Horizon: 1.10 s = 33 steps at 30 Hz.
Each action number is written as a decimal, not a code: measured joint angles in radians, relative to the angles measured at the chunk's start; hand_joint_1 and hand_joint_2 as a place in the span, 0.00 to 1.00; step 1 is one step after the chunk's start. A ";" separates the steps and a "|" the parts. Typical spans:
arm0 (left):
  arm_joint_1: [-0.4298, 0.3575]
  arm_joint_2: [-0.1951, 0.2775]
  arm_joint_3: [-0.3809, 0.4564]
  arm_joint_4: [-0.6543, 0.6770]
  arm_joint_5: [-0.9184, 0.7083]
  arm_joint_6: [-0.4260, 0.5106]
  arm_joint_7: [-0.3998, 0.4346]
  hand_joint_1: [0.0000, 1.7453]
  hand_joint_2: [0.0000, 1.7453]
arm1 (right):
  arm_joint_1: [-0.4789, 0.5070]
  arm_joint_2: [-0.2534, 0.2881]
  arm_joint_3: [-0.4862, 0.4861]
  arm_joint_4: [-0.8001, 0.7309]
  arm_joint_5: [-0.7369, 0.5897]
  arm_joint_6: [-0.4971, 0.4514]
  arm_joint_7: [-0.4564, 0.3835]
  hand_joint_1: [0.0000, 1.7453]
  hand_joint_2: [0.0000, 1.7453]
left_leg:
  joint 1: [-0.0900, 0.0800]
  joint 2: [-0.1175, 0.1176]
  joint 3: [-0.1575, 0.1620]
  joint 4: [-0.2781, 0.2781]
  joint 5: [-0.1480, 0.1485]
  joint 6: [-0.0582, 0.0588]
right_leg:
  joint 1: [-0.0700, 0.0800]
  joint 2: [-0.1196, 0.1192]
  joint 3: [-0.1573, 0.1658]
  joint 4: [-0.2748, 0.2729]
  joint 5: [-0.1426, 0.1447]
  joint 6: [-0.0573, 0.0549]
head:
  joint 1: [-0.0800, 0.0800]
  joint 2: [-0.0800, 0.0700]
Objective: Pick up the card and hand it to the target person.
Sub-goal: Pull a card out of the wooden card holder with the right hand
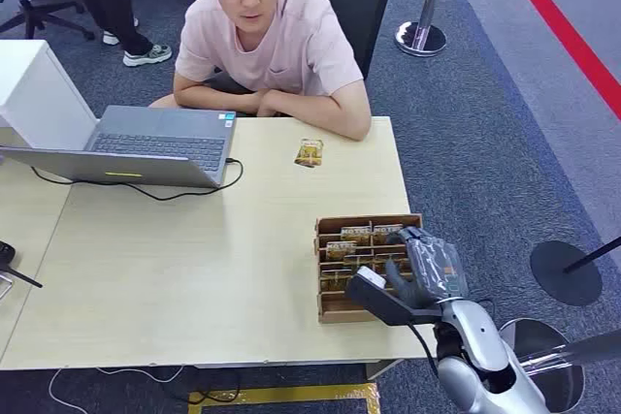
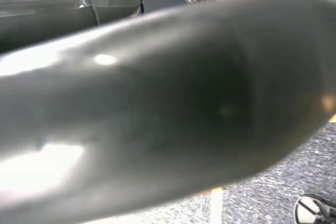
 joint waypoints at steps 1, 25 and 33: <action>0.000 0.000 0.000 0.000 0.000 0.000 0.000 0.00 0.00 | 0.000 0.000 0.000 0.000 0.000 0.000 0.000 0.66 1.00 | 0.000 0.000 0.000 0.000 0.000 0.000 | 0.000 0.000 0.000 0.000 0.000 0.000 | 0.000 0.000; 0.000 0.000 0.000 0.000 0.000 0.000 0.000 0.00 0.00 | 0.000 0.000 0.000 0.000 0.000 0.000 0.000 0.65 1.00 | 0.000 0.000 0.000 0.000 0.000 0.000 | 0.000 0.000 0.000 0.000 0.000 0.000 | 0.000 0.000; 0.000 0.000 0.000 0.000 0.000 0.000 0.000 0.00 0.00 | 0.000 0.000 0.000 0.000 0.000 0.000 0.000 0.64 1.00 | 0.000 0.000 0.000 0.000 0.000 0.000 | 0.000 0.000 0.000 0.000 0.000 0.000 | 0.000 0.000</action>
